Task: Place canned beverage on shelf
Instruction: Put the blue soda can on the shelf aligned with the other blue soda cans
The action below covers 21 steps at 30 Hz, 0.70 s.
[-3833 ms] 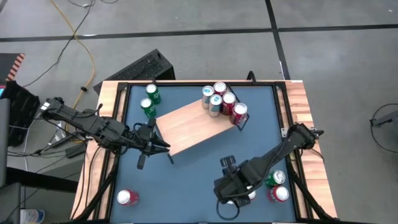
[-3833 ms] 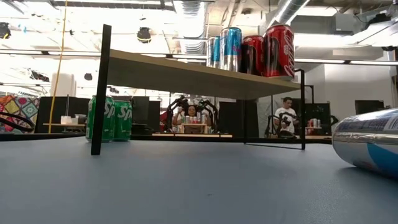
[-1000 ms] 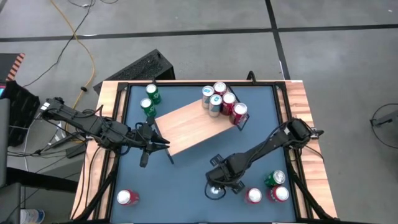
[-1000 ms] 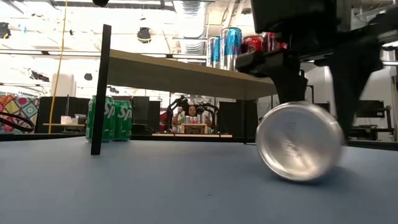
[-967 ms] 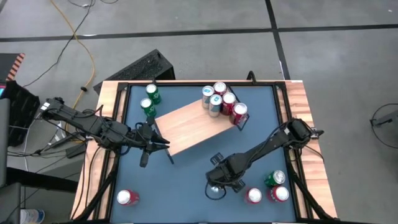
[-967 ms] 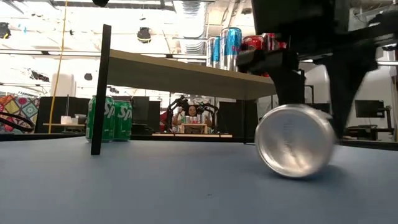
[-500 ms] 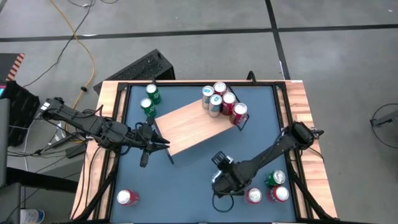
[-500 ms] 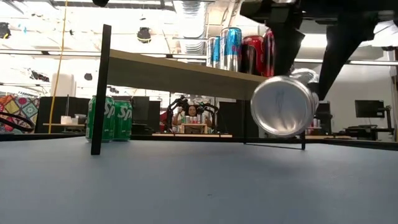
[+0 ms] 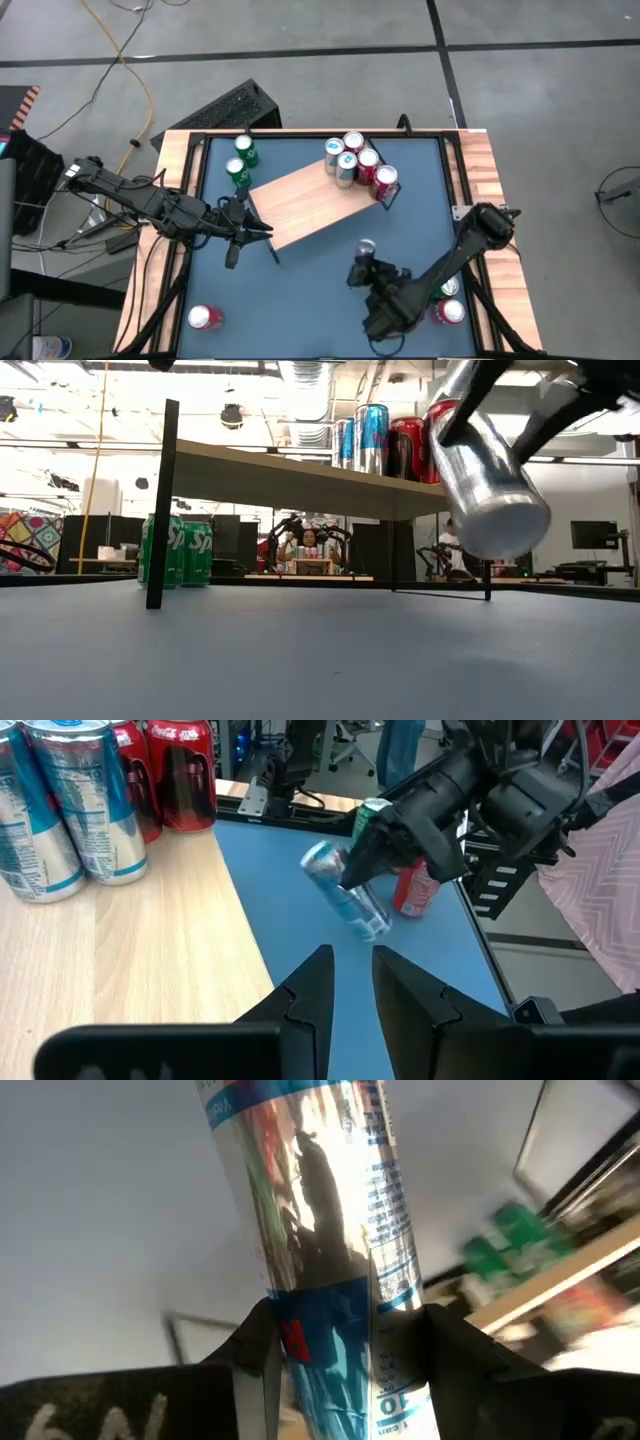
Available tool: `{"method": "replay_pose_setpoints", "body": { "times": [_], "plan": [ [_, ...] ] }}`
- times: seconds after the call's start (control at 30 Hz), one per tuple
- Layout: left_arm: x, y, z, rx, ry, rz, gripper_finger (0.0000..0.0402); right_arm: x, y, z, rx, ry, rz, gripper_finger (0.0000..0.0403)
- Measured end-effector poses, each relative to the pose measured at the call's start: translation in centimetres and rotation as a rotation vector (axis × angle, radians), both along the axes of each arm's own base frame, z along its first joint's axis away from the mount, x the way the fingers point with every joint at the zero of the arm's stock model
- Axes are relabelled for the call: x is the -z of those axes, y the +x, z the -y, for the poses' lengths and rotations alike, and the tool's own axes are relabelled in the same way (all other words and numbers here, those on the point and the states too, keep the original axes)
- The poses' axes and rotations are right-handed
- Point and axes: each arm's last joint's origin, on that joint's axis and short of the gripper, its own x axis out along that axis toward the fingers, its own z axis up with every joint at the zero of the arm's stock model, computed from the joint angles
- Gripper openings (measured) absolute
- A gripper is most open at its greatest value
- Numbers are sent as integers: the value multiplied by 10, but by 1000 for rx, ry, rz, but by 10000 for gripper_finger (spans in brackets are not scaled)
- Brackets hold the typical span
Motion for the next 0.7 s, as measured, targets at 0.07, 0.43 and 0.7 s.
{"method": "replay_pose_setpoints", "body": {
  "times": [0.07, 0.43, 0.7],
  "plan": [
    [0, 0, 0, 0, 0, 0, 59, 8, -4, -2, -91, -110, -23, 164],
    [0, 0, 0, 0, 0, 0, 59, 68, -14, 7, -276, -541, 92, 164],
    [0, 0, -1, -34, 4, 4, 59, 79, -21, 8, -289, -543, 91, 173]
  ]
}}
